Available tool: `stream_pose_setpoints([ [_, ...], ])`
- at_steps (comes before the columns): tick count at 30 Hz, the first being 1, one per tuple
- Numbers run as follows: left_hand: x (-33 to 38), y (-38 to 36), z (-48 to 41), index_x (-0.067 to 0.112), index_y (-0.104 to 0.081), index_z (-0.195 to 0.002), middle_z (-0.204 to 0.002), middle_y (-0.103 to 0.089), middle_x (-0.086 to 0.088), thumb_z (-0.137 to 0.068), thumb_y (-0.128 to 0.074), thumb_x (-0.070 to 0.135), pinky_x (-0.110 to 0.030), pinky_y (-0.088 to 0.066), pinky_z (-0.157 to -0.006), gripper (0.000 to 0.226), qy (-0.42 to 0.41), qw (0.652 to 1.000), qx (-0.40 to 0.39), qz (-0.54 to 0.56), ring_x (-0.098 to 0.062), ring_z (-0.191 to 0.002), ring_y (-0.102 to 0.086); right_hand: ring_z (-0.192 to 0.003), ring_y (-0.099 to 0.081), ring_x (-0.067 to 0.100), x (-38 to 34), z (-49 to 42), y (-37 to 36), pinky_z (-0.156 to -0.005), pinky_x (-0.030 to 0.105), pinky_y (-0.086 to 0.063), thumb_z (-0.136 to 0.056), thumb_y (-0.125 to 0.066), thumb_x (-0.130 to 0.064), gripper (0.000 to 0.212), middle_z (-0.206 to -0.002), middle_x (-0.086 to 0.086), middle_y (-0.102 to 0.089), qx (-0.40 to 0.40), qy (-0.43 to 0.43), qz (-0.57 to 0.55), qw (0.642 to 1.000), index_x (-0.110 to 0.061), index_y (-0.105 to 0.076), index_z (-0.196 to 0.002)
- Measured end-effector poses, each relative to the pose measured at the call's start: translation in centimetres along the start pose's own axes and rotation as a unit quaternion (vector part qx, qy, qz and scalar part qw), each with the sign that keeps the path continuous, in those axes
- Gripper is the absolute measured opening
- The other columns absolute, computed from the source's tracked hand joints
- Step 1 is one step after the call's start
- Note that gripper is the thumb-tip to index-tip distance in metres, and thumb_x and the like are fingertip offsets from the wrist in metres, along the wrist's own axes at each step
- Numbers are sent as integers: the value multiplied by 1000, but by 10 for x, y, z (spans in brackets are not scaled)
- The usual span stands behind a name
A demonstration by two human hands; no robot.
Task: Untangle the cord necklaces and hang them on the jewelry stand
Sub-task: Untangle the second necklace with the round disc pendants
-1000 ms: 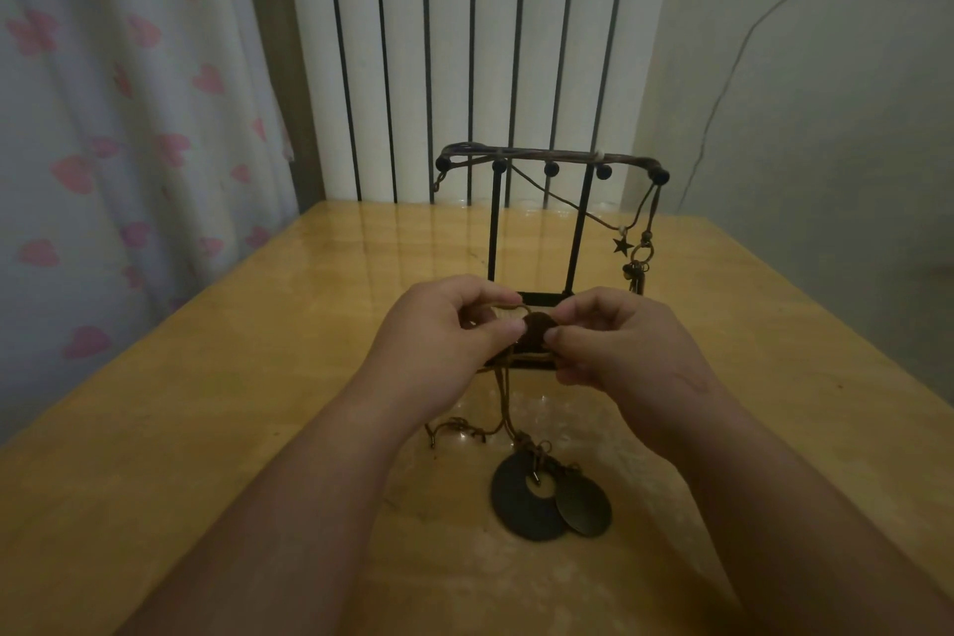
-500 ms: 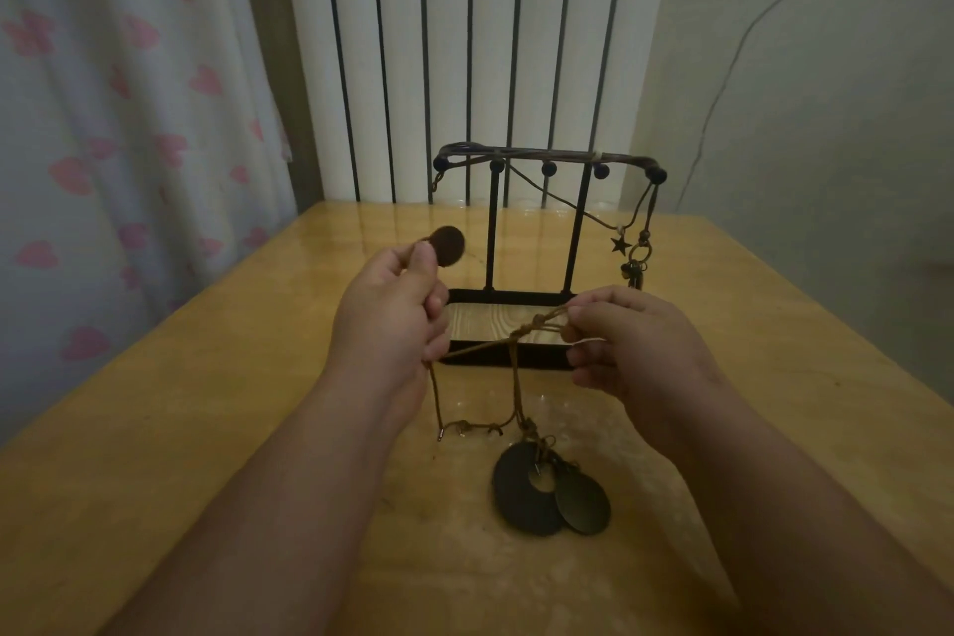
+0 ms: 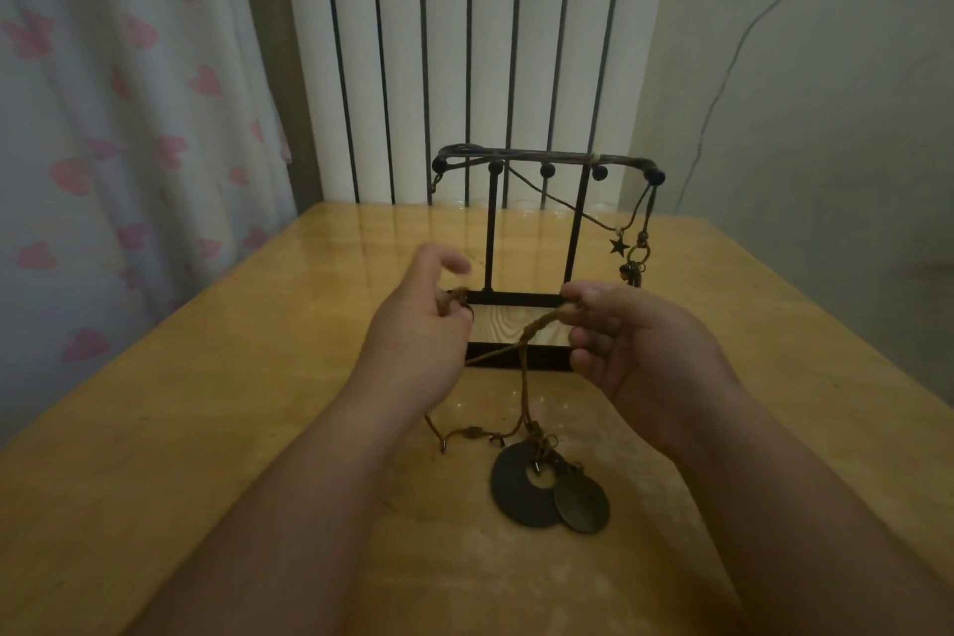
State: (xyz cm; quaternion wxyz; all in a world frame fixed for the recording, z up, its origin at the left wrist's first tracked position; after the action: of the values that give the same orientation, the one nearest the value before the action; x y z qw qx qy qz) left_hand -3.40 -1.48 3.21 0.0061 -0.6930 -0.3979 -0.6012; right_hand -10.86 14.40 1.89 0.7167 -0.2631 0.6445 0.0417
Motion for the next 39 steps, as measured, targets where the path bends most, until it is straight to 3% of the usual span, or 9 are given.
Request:
stream_pose_setpoints([
  [6, 6, -13, 7, 33, -66, -87, -94, -49, 19, -85, -72, 37, -16, -37, -67, 8, -45, 984, -135, -111, 2, -85, -49, -66, -66, 12, 1, 0, -2, -58, 22, -55, -90, -65, -15, 14, -77, 3, -73, 11, 35, 50, 998, -8, -71, -100],
  [9, 1, -20, 7, 33, -63, -88, -97, -46, 14, -77, -75, 51, -22, -47, -73, 24, -57, 969, -125, -206, -4, -85, -51, -65, -65, 11, 1, 0, -3, -57, 21, -55, -88, -67, -15, 12, -78, 3, -73, 11, 40, 56, 998, -8, -71, -97],
  [13, 3, -24, 8, 31, -60, -79, -86, -46, 12, -90, -67, 40, -17, -33, -59, 16, -76, 964, -77, -242, -4, -74, -47, -68, -67, 12, 2, -2, -2, -59, 21, -55, -90, -65, -14, 13, -86, 6, -74, 8, 42, 57, 997, -10, -70, -101],
  [16, 0, -21, 5, 27, -61, -75, -75, -54, 8, -97, -59, 33, -14, -32, -52, 23, -49, 982, -99, -153, -3, -65, -50, -83, -72, 21, 3, -3, -2, -65, 26, -57, -91, -63, -6, 28, -98, 10, -73, 8, 37, 51, 998, -19, -63, -116],
  [20, -7, -15, 3, 23, -63, -68, -71, -59, 11, -101, -49, 26, -26, -36, -62, 37, 29, 988, -107, 104, -10, -69, -49, -91, -63, 23, 7, -6, 2, -72, 32, -58, -88, -57, -3, 35, -112, 10, -57, 42, 15, 249, 967, -25, -57, -115],
  [27, -10, -12, -2, 24, -59, -59, -65, -47, 1, -100, -43, 23, -28, -35, -57, 44, 12, 965, -120, 232, -14, -61, -41, -96, -67, 15, 36, -2, -22, -81, 35, -58, -82, -73, -8, 67, -116, -5, -63, -95, -52, 319, 942, -33, -43, -136],
  [31, -11, -8, -4, 23, -56, -57, -58, -45, 5, -99, -43, 20, -25, -32, -51, 45, 19, 967, -113, 229, -12, -56, -38, -87, -63, 16, 29, -5, -25, -68, 27, -56, -88, -70, -24, 53, -101, -2, -59, -32, 63, 424, 903, -48, -44, -128],
  [34, -12, -10, -4, 21, -56, -58, -59, -45, 3, -100, -43, 20, -24, -32, -50, 43, 28, 963, -123, 237, -12, -56, -39, -92, -60, 8, 22, -5, -26, -79, 30, -53, -94, -60, -32, 20, -99, -10, -62, -51, 119, 413, 902, -42, -61, -110],
  [39, -15, -10, -5, 12, -68, -82, -76, -49, -9, -93, -50, 8, -26, -38, -49, 22, 79, 949, -98, 288, -15, -60, -43, -81, -64, 11, 9, -9, -9, -76, 32, -55, -96, -53, -12, 19, -87, -1, -66, 35, 130, 220, 966, -17, -66, -84],
])
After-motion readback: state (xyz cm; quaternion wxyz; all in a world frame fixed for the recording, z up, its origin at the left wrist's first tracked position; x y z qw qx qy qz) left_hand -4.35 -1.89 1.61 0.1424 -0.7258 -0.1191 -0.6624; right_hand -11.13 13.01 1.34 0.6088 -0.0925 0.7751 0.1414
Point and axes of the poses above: each hand's wrist, its own z-axis away from the middle knuckle, its own y-axis out of the back of the hand, x = y × z, the point moved 4 cm from there along -z, towards the middle knuckle
